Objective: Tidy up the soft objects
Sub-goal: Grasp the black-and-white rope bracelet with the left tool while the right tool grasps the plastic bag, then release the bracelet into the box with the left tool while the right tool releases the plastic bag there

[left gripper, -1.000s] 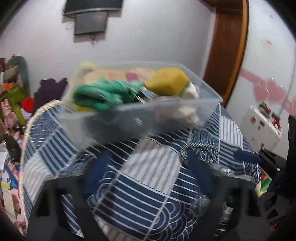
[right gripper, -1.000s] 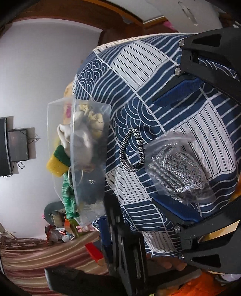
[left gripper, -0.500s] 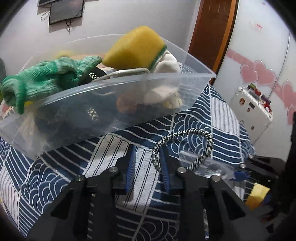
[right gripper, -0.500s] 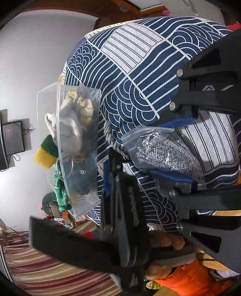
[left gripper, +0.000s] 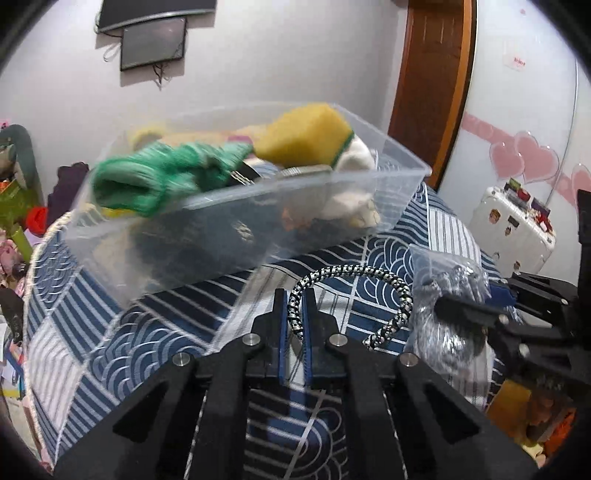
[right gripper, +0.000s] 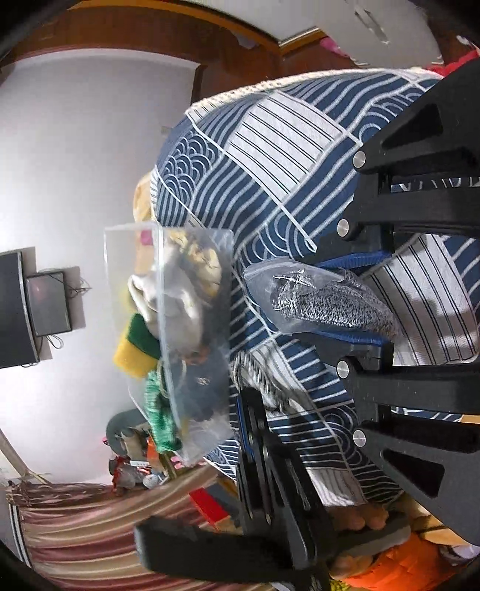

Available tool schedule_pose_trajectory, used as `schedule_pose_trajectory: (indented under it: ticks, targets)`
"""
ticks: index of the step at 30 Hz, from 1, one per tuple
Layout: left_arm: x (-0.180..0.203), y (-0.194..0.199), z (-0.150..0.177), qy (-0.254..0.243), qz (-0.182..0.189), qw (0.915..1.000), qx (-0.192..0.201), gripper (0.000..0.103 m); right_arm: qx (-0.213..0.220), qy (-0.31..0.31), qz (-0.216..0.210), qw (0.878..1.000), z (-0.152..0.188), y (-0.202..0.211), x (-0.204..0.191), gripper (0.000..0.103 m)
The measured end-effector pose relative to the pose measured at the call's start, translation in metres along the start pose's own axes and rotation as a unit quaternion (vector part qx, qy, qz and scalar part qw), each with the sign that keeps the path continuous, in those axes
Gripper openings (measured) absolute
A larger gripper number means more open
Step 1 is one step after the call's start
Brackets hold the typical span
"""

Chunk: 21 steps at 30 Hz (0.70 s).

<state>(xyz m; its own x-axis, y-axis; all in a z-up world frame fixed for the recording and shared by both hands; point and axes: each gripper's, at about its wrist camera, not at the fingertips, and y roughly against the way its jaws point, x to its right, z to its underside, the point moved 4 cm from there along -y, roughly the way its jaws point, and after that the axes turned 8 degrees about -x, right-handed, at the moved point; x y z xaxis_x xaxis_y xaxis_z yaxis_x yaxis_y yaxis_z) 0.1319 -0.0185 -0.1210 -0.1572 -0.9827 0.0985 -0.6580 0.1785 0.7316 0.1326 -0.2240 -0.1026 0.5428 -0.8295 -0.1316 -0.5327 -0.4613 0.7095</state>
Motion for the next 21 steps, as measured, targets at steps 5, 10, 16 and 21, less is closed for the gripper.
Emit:
schedule_pose_trajectory:
  ticks: [5,10,16,21]
  targets:
    - [-0.008,0.028,-0.002,0.005,-0.013,0.9994,0.032,0.006,0.024,-0.005,0.007,1.0,-0.01,0.01,0.003,0.025]
    - [-0.012,0.052,-0.013,0.008,-0.03,0.997,0.07,0.006,0.056,-0.006,0.01,0.998,-0.027,0.021,0.0,0.025]
    - [-0.028,0.074,-0.037,0.027,-0.059,0.991,0.117,0.006,0.109,0.01,0.026,0.994,-0.063,0.038,-0.006,0.025]
    - [-0.039,0.07,-0.061,0.038,-0.087,0.9867,0.132,0.006,0.134,0.021,0.042,0.99,-0.091,0.042,-0.008,0.025]
